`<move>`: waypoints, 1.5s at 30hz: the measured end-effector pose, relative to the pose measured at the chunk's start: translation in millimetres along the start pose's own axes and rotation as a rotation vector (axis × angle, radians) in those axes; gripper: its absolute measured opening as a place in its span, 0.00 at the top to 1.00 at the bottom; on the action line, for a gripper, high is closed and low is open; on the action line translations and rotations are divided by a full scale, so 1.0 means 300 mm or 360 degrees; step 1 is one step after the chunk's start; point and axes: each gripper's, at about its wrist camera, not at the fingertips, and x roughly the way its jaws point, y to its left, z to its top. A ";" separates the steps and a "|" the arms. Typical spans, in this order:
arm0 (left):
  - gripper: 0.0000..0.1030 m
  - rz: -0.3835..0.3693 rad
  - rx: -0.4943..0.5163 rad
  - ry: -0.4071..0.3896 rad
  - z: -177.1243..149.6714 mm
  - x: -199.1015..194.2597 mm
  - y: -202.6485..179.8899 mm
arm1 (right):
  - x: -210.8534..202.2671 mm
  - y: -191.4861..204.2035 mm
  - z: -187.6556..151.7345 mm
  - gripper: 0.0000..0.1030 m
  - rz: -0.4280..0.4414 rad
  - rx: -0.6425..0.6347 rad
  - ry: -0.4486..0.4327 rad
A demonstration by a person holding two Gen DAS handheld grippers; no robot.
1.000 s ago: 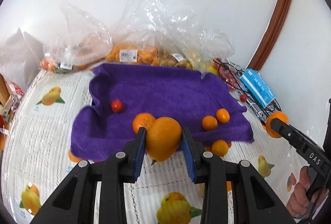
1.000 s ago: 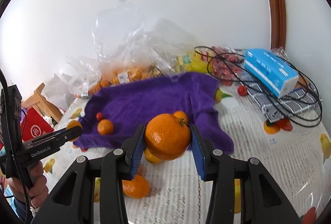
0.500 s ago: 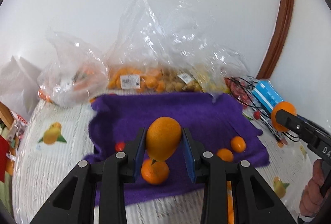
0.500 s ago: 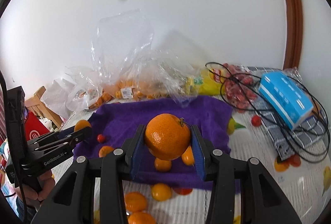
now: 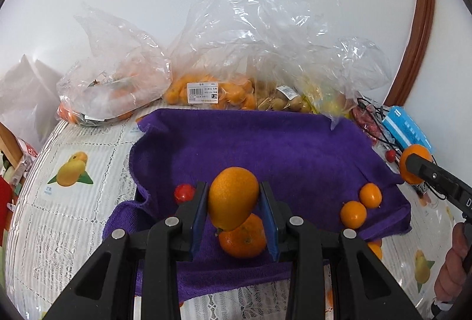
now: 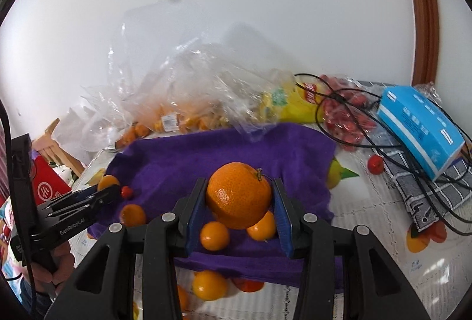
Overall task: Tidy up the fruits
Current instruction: 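Carry both held fruits up over the purple towel, then lower both fruits onto the towel and open both grippers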
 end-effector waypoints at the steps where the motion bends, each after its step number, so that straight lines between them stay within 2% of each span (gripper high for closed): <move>1: 0.68 0.0005 0.0006 -0.0004 -0.003 0.001 -0.002 | 0.000 -0.006 -0.004 0.59 0.0003 0.0010 0.0000; 7: 0.68 0.0013 -0.0006 0.0012 -0.009 0.016 0.002 | 0.000 0.001 -0.009 0.59 0.0009 -0.0012 -0.0007; 34: 0.68 0.0023 -0.0034 0.0081 -0.011 0.052 0.008 | 0.089 0.036 -0.052 0.58 -0.0058 -0.0108 0.0184; 45: 0.68 0.0029 -0.0013 0.0090 -0.016 0.062 0.002 | 0.069 0.030 -0.040 0.58 -0.0061 -0.0100 0.0144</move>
